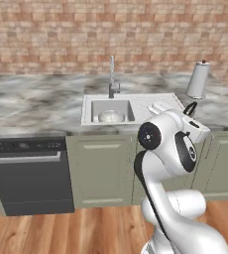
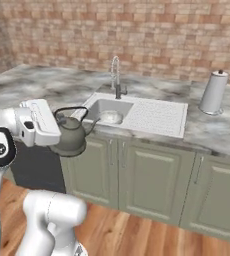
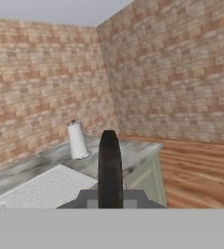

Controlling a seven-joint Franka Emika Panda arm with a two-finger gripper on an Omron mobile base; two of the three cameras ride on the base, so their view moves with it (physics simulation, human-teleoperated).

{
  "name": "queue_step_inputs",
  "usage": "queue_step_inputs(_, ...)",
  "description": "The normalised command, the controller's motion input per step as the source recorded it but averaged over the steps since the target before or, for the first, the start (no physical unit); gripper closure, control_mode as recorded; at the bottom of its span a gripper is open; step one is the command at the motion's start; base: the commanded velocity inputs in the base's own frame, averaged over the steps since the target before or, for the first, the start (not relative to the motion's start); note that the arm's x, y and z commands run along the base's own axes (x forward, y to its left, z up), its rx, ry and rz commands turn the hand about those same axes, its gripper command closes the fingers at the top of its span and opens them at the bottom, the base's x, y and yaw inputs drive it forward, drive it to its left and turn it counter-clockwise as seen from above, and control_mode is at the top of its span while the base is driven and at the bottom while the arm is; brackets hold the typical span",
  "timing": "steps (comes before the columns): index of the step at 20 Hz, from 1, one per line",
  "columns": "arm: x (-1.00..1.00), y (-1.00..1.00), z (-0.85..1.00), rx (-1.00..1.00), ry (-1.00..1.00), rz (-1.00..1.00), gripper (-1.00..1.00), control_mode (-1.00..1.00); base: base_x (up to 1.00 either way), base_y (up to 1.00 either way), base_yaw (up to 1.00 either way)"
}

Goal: Open the cabinet, pick the kettle from the cabinet, and place it in the sink.

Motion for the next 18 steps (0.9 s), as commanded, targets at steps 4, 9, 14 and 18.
queue_step_inputs(4, 0.00, 0.00, 0.00, 0.00, 0.00, 0.00, 1.00, 1.00, 0.14, 0.21, -0.01)
queue_step_inputs(9, 0.00, 0.00, 0.00, 0.00, 0.00, 0.00, 1.00, 1.00, 0.43, 0.29, 0.00)
queue_step_inputs(14, 0.00, 0.00, 0.00, 0.00, 0.00, 0.00, 1.00, 1.00, 0.61, 0.28, 0.00)
queue_step_inputs(18, 0.00, 0.00, 0.00, 0.00, 0.00, 0.00, 1.00, 1.00, 0.67, 0.19, 0.00)
